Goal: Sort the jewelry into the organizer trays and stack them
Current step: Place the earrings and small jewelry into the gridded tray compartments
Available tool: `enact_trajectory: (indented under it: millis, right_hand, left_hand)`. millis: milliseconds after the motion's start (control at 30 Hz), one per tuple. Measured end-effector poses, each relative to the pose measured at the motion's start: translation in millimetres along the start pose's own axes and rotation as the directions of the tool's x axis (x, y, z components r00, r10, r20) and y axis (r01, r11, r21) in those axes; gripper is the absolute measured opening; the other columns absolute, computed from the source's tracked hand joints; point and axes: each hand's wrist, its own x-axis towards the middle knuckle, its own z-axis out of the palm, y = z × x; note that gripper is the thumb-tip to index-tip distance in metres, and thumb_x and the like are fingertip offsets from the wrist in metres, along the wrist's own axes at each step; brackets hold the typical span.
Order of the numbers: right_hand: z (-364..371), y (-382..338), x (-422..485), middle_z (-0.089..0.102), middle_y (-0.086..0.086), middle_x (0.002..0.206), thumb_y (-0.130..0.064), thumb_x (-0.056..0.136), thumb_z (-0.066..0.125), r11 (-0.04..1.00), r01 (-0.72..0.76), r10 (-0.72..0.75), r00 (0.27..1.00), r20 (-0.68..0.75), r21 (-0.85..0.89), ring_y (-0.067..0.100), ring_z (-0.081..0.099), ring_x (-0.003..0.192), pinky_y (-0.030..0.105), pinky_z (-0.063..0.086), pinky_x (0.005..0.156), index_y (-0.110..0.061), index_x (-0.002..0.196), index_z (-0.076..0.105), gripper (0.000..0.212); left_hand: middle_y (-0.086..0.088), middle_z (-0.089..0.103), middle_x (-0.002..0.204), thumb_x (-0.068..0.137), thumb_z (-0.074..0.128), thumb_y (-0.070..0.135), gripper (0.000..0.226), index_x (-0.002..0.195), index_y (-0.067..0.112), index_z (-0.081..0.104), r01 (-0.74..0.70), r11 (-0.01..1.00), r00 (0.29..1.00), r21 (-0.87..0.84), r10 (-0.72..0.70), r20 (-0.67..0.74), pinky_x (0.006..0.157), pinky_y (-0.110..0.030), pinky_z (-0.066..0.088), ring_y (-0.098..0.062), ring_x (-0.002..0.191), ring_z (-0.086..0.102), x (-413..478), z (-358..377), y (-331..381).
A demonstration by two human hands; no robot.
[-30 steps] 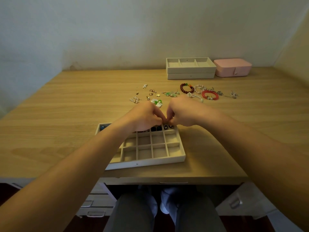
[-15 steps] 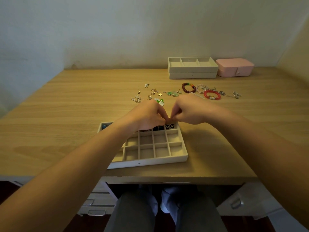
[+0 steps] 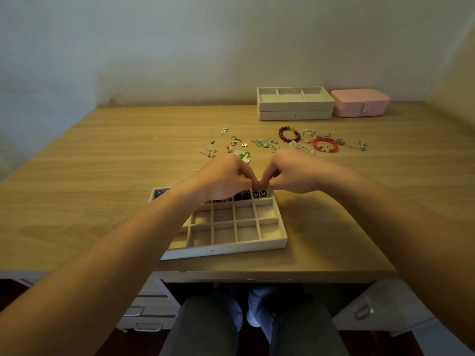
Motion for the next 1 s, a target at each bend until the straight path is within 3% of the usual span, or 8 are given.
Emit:
enact_trajectory:
  millis: [133, 200, 300, 433, 567, 700, 833, 1000]
  right_hand:
    - [-0.2, 2.1, -0.7, 0.066, -0.016, 0.091, -0.013, 0.095, 0.058, 0.999, 0.008, -0.005, 0.997, -0.076, 0.038, 0.004, 0.059, 0.087, 0.024, 0.048, 0.078, -0.026, 0.104, 0.081, 0.027]
    - [-0.6, 5.2, -0.2, 0.061, -0.020, 0.089, -0.014, 0.096, 0.058, 0.996, 0.005, 0.007, 0.989, -0.145, 0.086, 0.002, 0.056, 0.086, 0.019, 0.044, 0.073, -0.026, 0.101, 0.080, 0.025]
    - [7.7, 10.1, 5.2, 0.060, -0.019, 0.088, -0.016, 0.097, 0.060, 0.990, 0.006, 0.021, 0.982, -0.187, 0.144, 0.000, 0.055, 0.085, 0.015, 0.042, 0.068, -0.023, 0.101, 0.078, 0.019]
    - [22.7, 11.8, 15.3, 0.067, -0.012, 0.089, -0.021, 0.096, 0.063, 0.976, -0.015, 0.058, 0.980, -0.192, 0.217, 0.002, 0.060, 0.084, 0.020, 0.048, 0.070, -0.020, 0.100, 0.077, 0.015]
    - [24.4, 12.2, 22.2, 0.069, -0.007, 0.085, -0.022, 0.092, 0.064, 0.968, -0.074, 0.113, 0.982, -0.155, 0.239, 0.010, 0.064, 0.084, 0.031, 0.055, 0.077, -0.019, 0.088, 0.076, 0.013]
    - [19.7, 14.2, 30.5, 0.069, -0.001, 0.079, -0.020, 0.090, 0.064, 0.960, -0.126, 0.164, 0.977, -0.135, 0.252, 0.014, 0.063, 0.079, 0.031, 0.052, 0.068, -0.018, 0.077, 0.073, 0.015]
    - [14.5, 17.1, 44.9, 0.071, -0.002, 0.086, -0.019, 0.095, 0.064, 0.945, -0.097, 0.169, 0.962, -0.214, 0.311, 0.014, 0.063, 0.083, 0.031, 0.049, 0.070, -0.017, 0.087, 0.075, 0.014]
    - [12.2, 20.6, 69.4, 0.070, -0.008, 0.095, -0.020, 0.097, 0.065, 0.906, -0.033, 0.149, 0.958, -0.246, 0.421, 0.008, 0.062, 0.088, 0.029, 0.051, 0.078, -0.022, 0.101, 0.077, 0.013]
  left_hand:
    - [-0.004, 0.070, 0.078, 0.087, 0.063, 0.016, 0.023, 0.086, 0.031, 0.081, -0.015, 1.000, 0.999, -0.012, 0.014, -0.036, 0.059, -0.025, 0.041, -0.013, 0.066, 0.054, -1.9, -2.1, -1.8]
    - [-0.010, 0.067, 0.075, 0.088, 0.064, 0.016, 0.019, 0.087, 0.026, 0.079, -0.012, 0.999, 0.997, -0.047, 0.008, -0.077, 0.060, -0.027, 0.039, -0.015, 0.066, 0.051, -3.5, -5.8, -7.4]
    - [-0.002, 0.062, 0.073, 0.087, 0.066, 0.012, 0.016, 0.084, 0.024, 0.077, 0.017, 0.999, 0.992, -0.040, -0.022, -0.122, 0.061, -0.027, 0.040, -0.013, 0.066, 0.051, -6.1, -10.8, -18.5]
    - [0.004, 0.070, 0.079, 0.088, 0.072, 0.020, 0.010, 0.084, 0.027, 0.077, 0.041, 0.999, 0.992, 0.036, -0.036, -0.124, 0.066, -0.026, 0.045, -0.012, 0.072, 0.058, -9.5, -11.4, -28.2]
    - [0.008, 0.071, 0.080, 0.089, 0.074, 0.022, 0.007, 0.089, 0.024, 0.080, 0.024, 0.998, 0.989, 0.066, -0.014, -0.146, 0.061, -0.014, 0.042, -0.005, 0.073, 0.060, -7.6, -9.3, -31.7]
    - [0.012, 0.071, 0.079, 0.089, 0.074, 0.020, 0.008, 0.092, 0.021, 0.081, -0.012, 0.999, 0.986, 0.051, 0.020, -0.165, 0.056, -0.004, 0.037, 0.001, 0.070, 0.059, -1.1, -1.5, -28.1]
    - [0.011, 0.070, 0.078, 0.091, 0.073, 0.021, 0.008, 0.093, 0.020, 0.081, -0.049, 0.999, 0.989, 0.014, 0.051, -0.140, 0.052, -0.005, 0.037, 0.009, 0.058, 0.055, 4.5, -1.5, -23.0]
    - [0.014, 0.070, 0.076, 0.091, 0.073, 0.027, 0.005, 0.093, 0.026, 0.077, 0.068, 0.982, 0.968, -0.175, -0.107, -0.226, 0.058, -0.015, 0.041, 0.006, 0.061, 0.059, 23.0, -35.7, -46.6]
